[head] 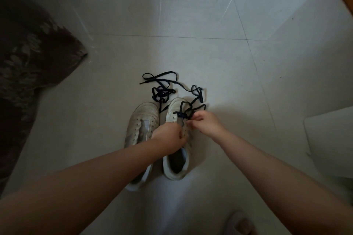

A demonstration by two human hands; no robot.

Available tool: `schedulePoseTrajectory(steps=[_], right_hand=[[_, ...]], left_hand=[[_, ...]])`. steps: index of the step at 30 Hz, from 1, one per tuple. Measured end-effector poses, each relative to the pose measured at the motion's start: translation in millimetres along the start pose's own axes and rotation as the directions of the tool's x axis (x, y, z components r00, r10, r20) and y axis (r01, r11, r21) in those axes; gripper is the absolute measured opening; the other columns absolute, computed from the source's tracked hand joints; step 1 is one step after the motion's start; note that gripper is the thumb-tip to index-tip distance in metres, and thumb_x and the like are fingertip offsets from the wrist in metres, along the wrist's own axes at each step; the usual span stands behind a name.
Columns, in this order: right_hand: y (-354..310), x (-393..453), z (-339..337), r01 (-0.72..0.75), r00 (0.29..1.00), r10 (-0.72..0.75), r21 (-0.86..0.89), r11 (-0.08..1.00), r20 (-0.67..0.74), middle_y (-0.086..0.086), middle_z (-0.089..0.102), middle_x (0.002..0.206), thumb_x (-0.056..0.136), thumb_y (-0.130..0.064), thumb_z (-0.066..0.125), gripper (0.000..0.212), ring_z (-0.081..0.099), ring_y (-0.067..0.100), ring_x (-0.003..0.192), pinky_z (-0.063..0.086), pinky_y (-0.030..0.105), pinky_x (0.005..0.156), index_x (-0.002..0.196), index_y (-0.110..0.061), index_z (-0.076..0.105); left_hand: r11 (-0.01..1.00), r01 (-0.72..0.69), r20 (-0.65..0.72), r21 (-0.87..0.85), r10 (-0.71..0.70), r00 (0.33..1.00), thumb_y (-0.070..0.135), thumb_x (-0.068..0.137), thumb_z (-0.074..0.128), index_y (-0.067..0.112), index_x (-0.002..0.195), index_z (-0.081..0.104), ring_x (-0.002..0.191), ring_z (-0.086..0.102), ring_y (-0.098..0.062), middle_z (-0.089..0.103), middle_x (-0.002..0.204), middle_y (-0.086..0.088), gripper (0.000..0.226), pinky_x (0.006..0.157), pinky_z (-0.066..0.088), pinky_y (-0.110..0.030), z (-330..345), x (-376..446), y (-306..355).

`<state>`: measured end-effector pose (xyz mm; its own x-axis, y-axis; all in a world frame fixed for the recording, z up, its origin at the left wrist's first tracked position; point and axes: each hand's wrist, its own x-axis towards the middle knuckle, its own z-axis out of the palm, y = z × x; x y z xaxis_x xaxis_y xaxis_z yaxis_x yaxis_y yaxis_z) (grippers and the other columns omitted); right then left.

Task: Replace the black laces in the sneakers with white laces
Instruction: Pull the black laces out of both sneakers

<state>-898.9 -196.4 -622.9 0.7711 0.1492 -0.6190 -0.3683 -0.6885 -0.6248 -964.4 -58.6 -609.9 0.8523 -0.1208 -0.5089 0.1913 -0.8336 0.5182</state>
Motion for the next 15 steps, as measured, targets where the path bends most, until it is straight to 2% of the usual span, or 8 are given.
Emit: schedulePoseTrajectory(steps=[3, 4, 6, 8, 10, 12, 15], right_hand=[[-3, 2, 5, 0.039, 0.999, -0.040, -0.044, 0.998, -0.017, 0.022, 0.068, 0.084, 0.084, -0.010, 0.068, 0.013, 0.056, 0.019, 0.073, 0.041, 0.026, 0.066, 0.085, 0.003, 0.067], [-3, 3, 7, 0.044, 0.999, -0.044, -0.081, 0.996, -0.002, 0.018, 0.067, 0.079, 0.086, -0.012, 0.066, 0.012, 0.054, 0.018, 0.071, 0.039, 0.026, 0.064, 0.079, -0.001, 0.066], [-4, 5, 5, 0.038, 0.998, -0.041, -0.083, 0.996, -0.037, 0.005, 0.059, 0.068, 0.090, -0.013, 0.060, 0.023, 0.050, 0.016, 0.068, 0.036, 0.026, 0.062, 0.067, -0.015, 0.059], [-4, 10, -8, 0.000, 0.985, 0.020, 0.119, 0.993, -0.170, -0.001, 0.057, 0.067, 0.093, -0.013, 0.055, 0.029, 0.052, 0.016, 0.070, 0.035, 0.026, 0.061, 0.065, -0.020, 0.054], [-2, 14, -22, 0.002, 0.959, 0.087, 0.313, 0.950, -0.269, 0.003, 0.059, 0.070, 0.094, -0.011, 0.054, 0.028, 0.054, 0.015, 0.070, 0.034, 0.026, 0.060, 0.066, -0.019, 0.054], [3, 10, -23, -0.016, 0.949, 0.139, 0.394, 0.919, -0.284, 0.003, 0.058, 0.070, 0.095, -0.010, 0.053, 0.028, 0.054, 0.012, 0.066, 0.034, 0.024, 0.057, 0.068, -0.017, 0.053], [8, -1, -12, -0.107, 0.958, 0.216, 0.467, 0.878, -0.187, 0.000, 0.057, 0.073, 0.095, -0.017, 0.054, 0.019, 0.056, 0.009, 0.066, 0.037, 0.022, 0.054, 0.077, -0.018, 0.054]], left_hand=[[1.000, 0.005, 0.010, 0.003, -0.005, 1.000, 0.030, 0.090, 0.055, 0.016, 0.072, 0.055, 0.068, 0.061, -0.019, 0.056, 0.067, 0.000, 0.023, 0.063, 0.053, -0.031, 1, 0, 0], [1.000, 0.003, 0.012, 0.005, -0.003, 1.000, 0.031, 0.090, 0.055, 0.016, 0.071, 0.055, 0.069, 0.062, -0.020, 0.055, 0.067, 0.000, 0.024, 0.062, 0.052, -0.030, 1, 0, 0], [1.000, 0.001, 0.011, 0.007, -0.001, 1.000, 0.032, 0.090, 0.054, 0.015, 0.070, 0.054, 0.072, 0.063, -0.022, 0.053, 0.067, 0.000, 0.026, 0.060, 0.050, -0.030, -1, 0, 0], [1.000, -0.005, 0.008, 0.006, 0.005, 1.000, 0.033, 0.090, 0.054, 0.015, 0.069, 0.054, 0.070, 0.061, -0.021, 0.054, 0.067, 0.000, 0.028, 0.061, 0.049, -0.030, -3, -1, 0], [1.000, -0.022, 0.006, 0.001, 0.022, 1.000, 0.032, 0.091, 0.054, 0.019, 0.063, 0.048, 0.066, 0.056, -0.018, 0.050, 0.063, 0.003, 0.032, 0.063, 0.051, -0.031, -3, -3, 0], [0.999, -0.037, 0.010, 0.014, 0.037, 0.999, 0.032, 0.091, 0.053, 0.022, 0.060, 0.041, 0.066, 0.057, -0.020, 0.046, 0.060, 0.005, 0.035, 0.064, 0.052, -0.032, -1, -4, 2], [0.999, -0.025, 0.014, 0.026, 0.024, 1.000, 0.033, 0.091, 0.052, 0.019, 0.060, 0.044, 0.071, 0.062, -0.022, 0.048, 0.061, 0.002, 0.035, 0.065, 0.054, -0.033, 1, -2, 3]])
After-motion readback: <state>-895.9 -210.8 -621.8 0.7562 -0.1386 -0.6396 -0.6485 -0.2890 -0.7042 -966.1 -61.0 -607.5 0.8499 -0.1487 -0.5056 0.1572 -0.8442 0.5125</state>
